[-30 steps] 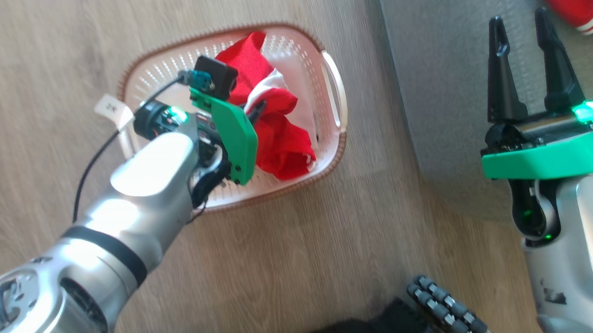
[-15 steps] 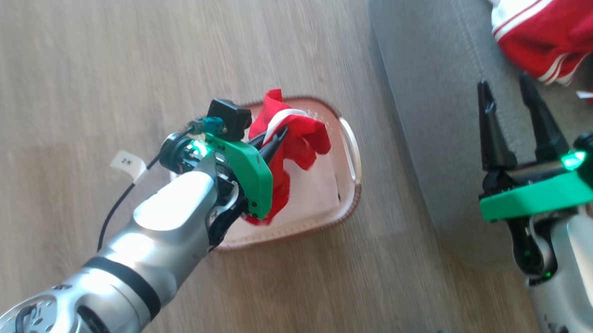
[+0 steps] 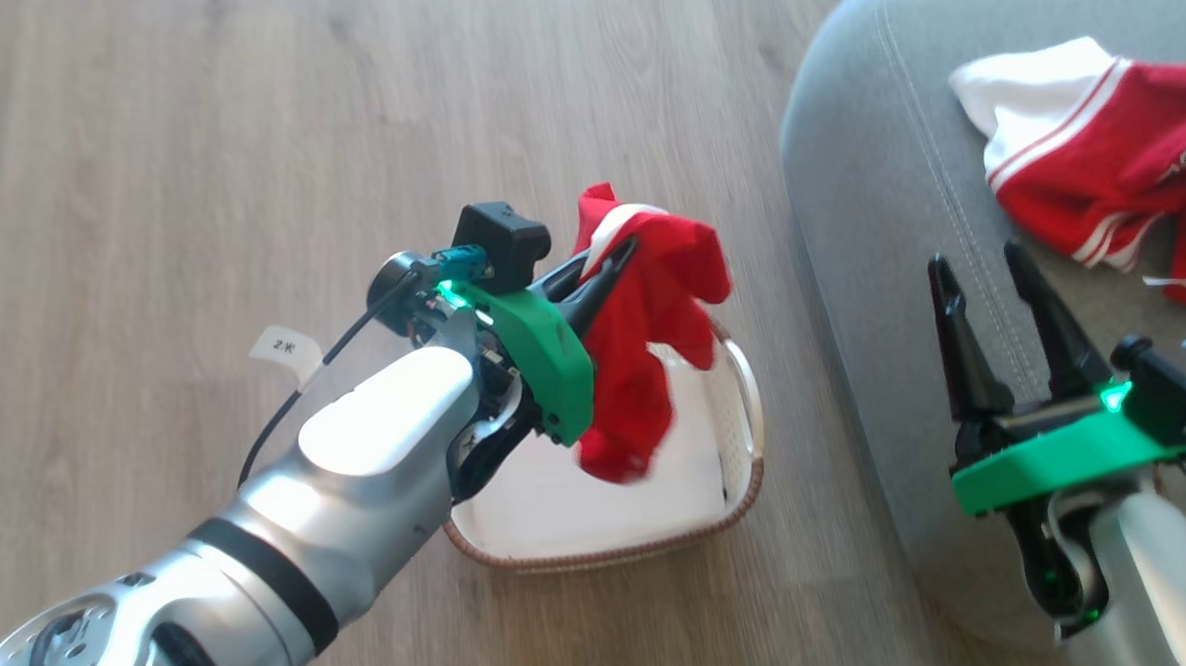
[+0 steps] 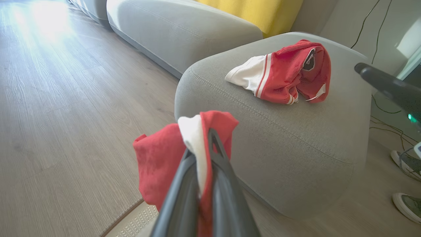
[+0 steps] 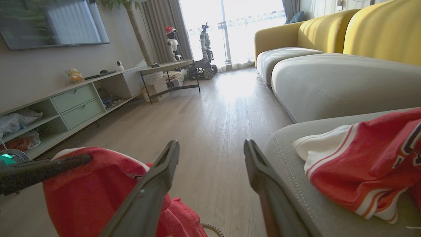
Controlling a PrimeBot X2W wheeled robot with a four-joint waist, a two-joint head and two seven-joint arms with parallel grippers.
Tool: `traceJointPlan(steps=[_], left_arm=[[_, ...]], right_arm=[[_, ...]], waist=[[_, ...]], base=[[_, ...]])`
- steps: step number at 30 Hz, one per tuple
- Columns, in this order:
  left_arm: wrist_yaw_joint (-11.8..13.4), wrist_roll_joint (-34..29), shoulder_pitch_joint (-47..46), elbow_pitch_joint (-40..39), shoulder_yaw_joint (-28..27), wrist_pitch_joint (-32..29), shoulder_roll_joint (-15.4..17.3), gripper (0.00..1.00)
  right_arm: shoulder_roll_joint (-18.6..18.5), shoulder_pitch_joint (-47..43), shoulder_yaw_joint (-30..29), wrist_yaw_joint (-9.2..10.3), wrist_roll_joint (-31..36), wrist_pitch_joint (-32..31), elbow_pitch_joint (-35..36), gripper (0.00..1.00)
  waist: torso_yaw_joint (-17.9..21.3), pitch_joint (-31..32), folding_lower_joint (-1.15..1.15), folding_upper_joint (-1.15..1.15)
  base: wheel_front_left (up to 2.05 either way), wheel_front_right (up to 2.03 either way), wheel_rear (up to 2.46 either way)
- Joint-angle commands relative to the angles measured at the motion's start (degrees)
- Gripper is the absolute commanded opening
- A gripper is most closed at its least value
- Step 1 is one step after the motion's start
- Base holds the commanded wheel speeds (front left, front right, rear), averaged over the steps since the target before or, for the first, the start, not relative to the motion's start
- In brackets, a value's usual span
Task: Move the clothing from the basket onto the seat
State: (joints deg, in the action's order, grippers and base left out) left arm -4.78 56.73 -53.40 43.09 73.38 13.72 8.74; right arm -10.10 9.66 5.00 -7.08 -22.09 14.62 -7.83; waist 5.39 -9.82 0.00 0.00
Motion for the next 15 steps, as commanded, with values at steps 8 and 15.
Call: traceJointPlan(steps=[8, 15], left_arm=[[2.9, 0.2, -1.6, -10.4, -4.3, 0.8, 3.7, 0.00], [5.6, 0.6, -3.0, -17.8, -5.7, -0.8, 6.4, 0.00]], right_arm=[[-1.8, -3.0, 3.1, -0.41, -1.4, -0.8, 1.1, 1.00], [-2.5, -4.6, 6.9, -0.41, -2.3, -1.6, 1.7, 1.00]], waist=[[-1.7, 7.4, 0.00, 0.00], [-1.9, 9.2, 0.00, 0.00]], base=[[0.00, 0.00, 0.00], [0.00, 0.00, 0.00]])
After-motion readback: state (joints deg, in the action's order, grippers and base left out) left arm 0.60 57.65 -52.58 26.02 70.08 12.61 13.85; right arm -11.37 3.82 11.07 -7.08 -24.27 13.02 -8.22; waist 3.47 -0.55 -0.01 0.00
